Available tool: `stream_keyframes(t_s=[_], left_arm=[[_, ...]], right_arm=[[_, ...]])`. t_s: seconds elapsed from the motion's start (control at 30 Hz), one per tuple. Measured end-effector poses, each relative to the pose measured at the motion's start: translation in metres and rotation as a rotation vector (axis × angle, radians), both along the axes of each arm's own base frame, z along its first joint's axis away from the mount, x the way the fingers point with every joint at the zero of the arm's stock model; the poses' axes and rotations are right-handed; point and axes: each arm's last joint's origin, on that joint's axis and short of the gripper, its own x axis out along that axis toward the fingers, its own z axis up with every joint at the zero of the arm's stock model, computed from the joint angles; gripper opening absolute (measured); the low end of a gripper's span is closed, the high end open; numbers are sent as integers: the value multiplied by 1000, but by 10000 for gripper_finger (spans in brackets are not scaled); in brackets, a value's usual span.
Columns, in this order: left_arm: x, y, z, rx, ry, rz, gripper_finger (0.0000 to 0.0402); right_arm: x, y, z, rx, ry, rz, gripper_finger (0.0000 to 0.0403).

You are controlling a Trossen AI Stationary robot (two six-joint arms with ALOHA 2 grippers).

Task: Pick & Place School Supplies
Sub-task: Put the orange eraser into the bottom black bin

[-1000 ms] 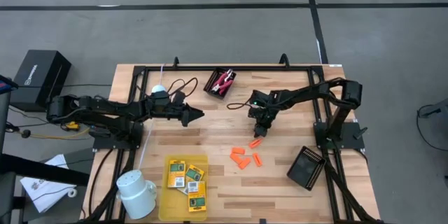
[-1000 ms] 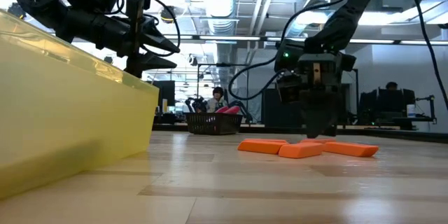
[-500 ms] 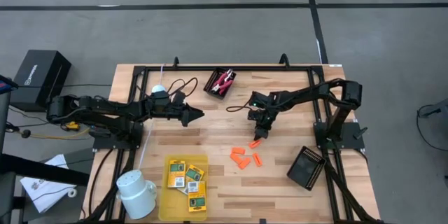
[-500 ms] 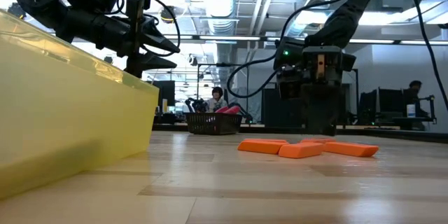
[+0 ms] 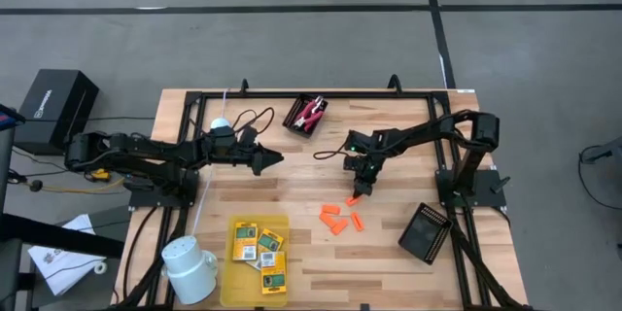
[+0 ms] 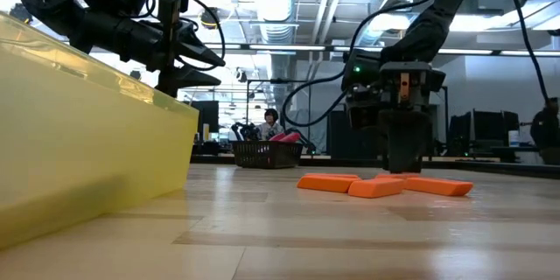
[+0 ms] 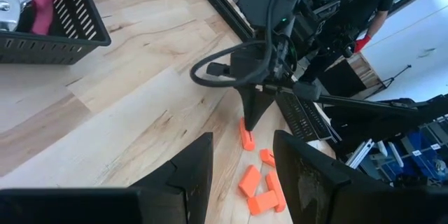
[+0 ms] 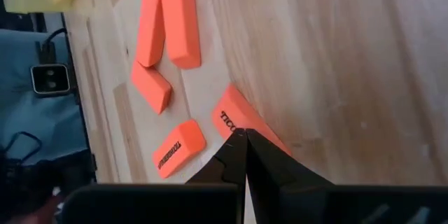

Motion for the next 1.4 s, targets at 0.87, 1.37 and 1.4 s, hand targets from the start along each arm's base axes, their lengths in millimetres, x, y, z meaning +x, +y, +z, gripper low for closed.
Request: stream_keyframes(t_s=[0.87,1.37,1.4], left_arm=[[0,0,0,0,1,0,145],[0,0,0,0,0,0,145],[0,0,0,2,1,-1,145]], right_arm=[[-1,-25,-1,-111,1,-129,0],[33,-51,85,-101,-356,-162,0],[30,-47,94,-124,-352,-148,0]])
